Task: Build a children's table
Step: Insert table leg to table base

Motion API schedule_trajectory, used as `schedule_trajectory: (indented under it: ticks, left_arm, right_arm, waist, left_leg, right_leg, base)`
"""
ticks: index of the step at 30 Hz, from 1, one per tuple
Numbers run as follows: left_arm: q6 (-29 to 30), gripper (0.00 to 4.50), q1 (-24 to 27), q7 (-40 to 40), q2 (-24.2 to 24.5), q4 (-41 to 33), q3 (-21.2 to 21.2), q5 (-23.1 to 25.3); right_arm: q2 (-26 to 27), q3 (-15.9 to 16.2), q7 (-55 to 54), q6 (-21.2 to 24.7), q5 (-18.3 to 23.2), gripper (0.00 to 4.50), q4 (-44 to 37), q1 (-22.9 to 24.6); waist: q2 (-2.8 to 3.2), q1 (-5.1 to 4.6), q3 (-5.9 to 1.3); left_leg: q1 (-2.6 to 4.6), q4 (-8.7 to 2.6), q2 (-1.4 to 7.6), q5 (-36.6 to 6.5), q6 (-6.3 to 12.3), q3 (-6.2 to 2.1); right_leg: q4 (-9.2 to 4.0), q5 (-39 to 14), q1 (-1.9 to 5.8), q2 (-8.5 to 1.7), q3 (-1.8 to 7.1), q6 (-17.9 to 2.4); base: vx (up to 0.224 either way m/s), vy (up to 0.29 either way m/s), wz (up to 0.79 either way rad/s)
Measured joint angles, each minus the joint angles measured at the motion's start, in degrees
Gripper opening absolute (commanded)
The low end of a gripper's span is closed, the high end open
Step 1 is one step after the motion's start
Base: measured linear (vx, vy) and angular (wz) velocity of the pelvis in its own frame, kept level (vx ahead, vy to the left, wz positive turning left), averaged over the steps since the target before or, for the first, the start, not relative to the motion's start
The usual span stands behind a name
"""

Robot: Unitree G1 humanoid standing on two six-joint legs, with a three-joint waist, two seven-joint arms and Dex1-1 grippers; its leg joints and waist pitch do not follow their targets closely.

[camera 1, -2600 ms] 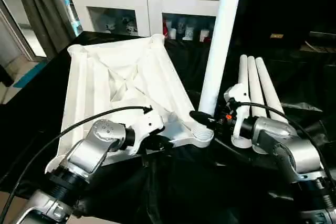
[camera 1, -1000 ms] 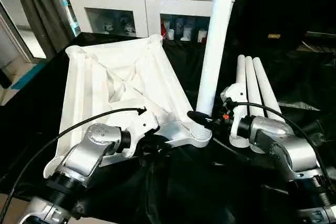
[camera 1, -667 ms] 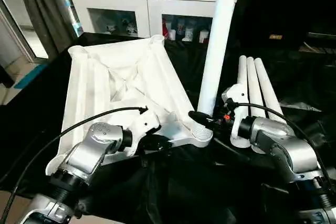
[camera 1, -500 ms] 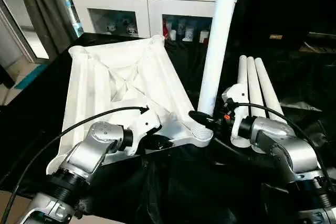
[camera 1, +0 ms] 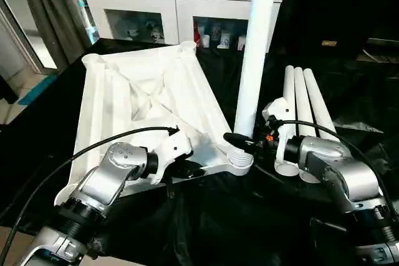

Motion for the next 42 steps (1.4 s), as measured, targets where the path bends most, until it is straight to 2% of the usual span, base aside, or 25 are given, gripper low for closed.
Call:
schedule_trajectory:
  ticks: [12, 15, 19, 24, 28, 32, 37, 42]
  left_arm:
    - [0.0, 0.0, -0.2, -0.3, 0.0, 0.2, -0.1, 0.0]
    - [-0.1, 0.0, -0.6, -0.7, 0.0, 0.8, -0.1, 0.0]
    - [-0.6, 0.0, -1.1, -0.8, -0.1, 2.0, -0.1, 0.0]
    - [-1.0, 0.0, -1.5, -0.8, -0.3, 2.6, -0.1, 0.4]
    - [-1.5, 0.0, -1.5, -0.8, -0.4, 2.9, -0.2, 0.4]
    - [-1.8, 0.0, -1.7, -0.8, -0.4, 3.1, -0.6, 0.4]
    - [-2.1, 0.0, -1.7, -0.8, -0.4, 3.1, -0.6, 0.4]
    - [-2.2, 0.0, -1.6, -0.8, -0.4, 3.0, -0.7, 0.4]
  right_arm:
    - [2.9, -6.0, -1.5, -1.5, 4.7, 1.88, -0.3, 4.7]
    - [4.0, -7.1, -2.5, -3.1, 5.0, 1.88, -0.3, 6.0]
    - [6.0, -8.5, -3.8, -6.0, 5.7, 1.88, 0.1, 8.3]
    - [7.9, -9.5, -5.1, -8.0, 6.0, 1.88, 0.1, 9.6]
    - [7.6, -9.0, -5.1, -10.0, 5.6, 1.88, -0.4, 10.6]
    - [5.6, -6.6, -5.1, -11.3, 3.2, 1.88, -2.2, 10.9]
    - [4.5, -4.8, -5.4, -11.3, 0.8, 1.88, -4.0, 10.9]
    - [1.6, -2.0, -4.7, -10.8, -0.7, 1.88, -5.9, 10.2]
  waist:
    - [0.28, 0.11, -0.04]
    - [0.59, 0.16, -0.07]
    - [1.33, 0.12, -0.23]
    - [1.71, 0.12, -0.23]
    - [1.87, 0.14, -0.26]
    - [1.91, 0.23, -0.29]
    - [1.89, 0.31, -0.29]
    - [1.6, 0.42, -0.29]
  left_leg:
    - [0.01, -0.07, 0.0, 0.0, -0.01, 0.0]
    - [0.01, -0.08, 0.0, 0.0, -0.02, 0.0]
    - [0.01, -0.1, -0.01, 0.0, -0.02, 0.0]
    - [0.03, -0.23, 0.0, 0.0, -0.02, -0.01]
    - [0.02, -0.23, -0.01, 0.0, -0.02, 0.0]
    - [0.01, -0.23, -0.01, 0.0, -0.02, 0.0]
    - [0.01, -0.3, -0.01, 0.0, -0.02, 0.0]
    - [-0.01, -0.37, -0.02, 0.0, -0.02, 0.02]
  right_leg:
    - [-0.06, 0.0, 0.0, 0.0, -0.01, 0.0]
    - [-0.08, 0.0, 0.01, 0.0, -0.02, 0.0]
    - [-0.1, 0.0, 0.01, 0.0, -0.01, 0.0]
    - [-0.1, 0.0, -0.01, 0.0, -0.05, 0.0]
    - [-0.11, 0.0, -0.01, -0.01, -0.05, 0.0]
    - [-0.13, 0.0, 0.0, -0.01, -0.04, 0.0]
    - [-0.23, 0.0, 0.0, -0.01, -0.05, 0.0]
    - [-0.32, 0.0, 0.0, -0.01, -0.05, 0.0]
  base:
    - [0.0, 0.0, 0.0]
    - [0.0, 0.0, 0.0]
    - [0.0, 0.0, 0.0]
    - [0.0, 0.0, 0.0]
    - [0.0, 0.0, 0.0]
    - [0.0, 0.0, 0.0]
    - [0.0, 0.0, 0.0]
    - [0.0, 0.0, 0.0]
